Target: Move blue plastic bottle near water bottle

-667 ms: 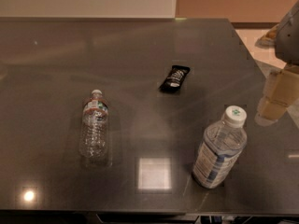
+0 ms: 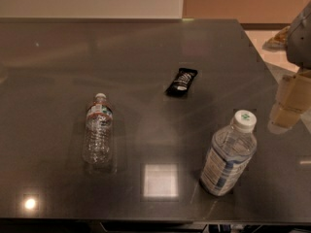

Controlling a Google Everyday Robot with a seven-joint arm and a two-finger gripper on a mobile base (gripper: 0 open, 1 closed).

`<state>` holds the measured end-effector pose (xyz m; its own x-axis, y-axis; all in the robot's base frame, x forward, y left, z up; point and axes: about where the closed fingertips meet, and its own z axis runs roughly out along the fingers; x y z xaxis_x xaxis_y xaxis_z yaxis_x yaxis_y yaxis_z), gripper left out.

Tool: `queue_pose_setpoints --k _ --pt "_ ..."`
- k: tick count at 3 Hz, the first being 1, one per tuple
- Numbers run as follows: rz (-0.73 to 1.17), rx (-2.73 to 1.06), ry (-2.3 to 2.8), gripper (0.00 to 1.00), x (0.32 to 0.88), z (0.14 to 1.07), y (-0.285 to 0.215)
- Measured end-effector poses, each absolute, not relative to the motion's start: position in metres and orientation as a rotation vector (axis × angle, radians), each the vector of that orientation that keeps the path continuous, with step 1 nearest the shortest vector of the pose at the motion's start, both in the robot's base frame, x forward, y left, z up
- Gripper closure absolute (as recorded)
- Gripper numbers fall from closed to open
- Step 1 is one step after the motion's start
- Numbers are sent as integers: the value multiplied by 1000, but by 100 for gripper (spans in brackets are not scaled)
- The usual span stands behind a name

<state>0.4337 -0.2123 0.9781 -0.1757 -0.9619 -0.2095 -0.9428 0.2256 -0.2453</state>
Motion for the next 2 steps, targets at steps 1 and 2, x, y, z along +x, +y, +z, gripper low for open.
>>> queue_pose_setpoints --k 1,2 --pt "12 -1891 2092 0 417 978 -205" --pt "142 -2003 1983 0 397 972 -195"
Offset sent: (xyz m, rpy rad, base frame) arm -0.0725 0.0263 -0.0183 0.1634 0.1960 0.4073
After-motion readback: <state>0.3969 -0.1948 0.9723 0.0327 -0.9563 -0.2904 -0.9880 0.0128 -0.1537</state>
